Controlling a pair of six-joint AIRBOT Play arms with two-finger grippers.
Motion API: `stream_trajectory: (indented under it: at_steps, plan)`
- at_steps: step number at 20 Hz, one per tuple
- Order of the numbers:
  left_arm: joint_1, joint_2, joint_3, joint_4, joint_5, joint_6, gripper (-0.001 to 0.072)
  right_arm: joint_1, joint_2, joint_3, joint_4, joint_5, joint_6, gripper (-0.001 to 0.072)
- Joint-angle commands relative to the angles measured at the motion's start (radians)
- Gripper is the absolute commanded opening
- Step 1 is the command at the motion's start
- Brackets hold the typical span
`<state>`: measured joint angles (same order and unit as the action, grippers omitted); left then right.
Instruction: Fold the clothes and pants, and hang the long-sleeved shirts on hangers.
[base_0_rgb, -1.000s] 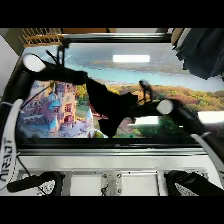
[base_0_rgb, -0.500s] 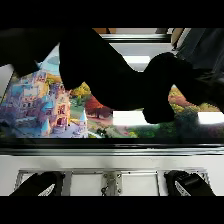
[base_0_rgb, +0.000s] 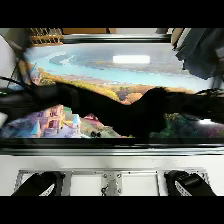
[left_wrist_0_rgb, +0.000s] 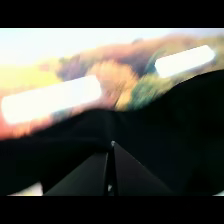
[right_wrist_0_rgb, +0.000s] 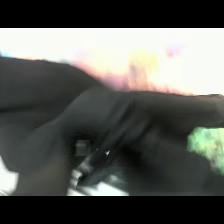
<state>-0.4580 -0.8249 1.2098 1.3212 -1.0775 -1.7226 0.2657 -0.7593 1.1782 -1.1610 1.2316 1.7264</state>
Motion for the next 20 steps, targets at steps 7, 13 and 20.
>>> stream_trajectory:
  at_steps: [7,13,20]
  plan:
    - [0.165,-0.249,-0.334,0.013,0.032,-0.046,0.0012,-0.002,-0.194,-0.181,-0.216,-0.004,-0.04,0.067]
    - [0.2,-0.307,-0.334,0.013,0.035,-0.036,0.0012,0.0,-0.301,-0.445,0.019,-0.196,-0.009,0.067]
    - [0.2,-0.325,-0.334,0.014,0.066,-0.036,0.0012,0.153,-0.43,-0.56,0.278,-0.432,-0.013,0.0662]
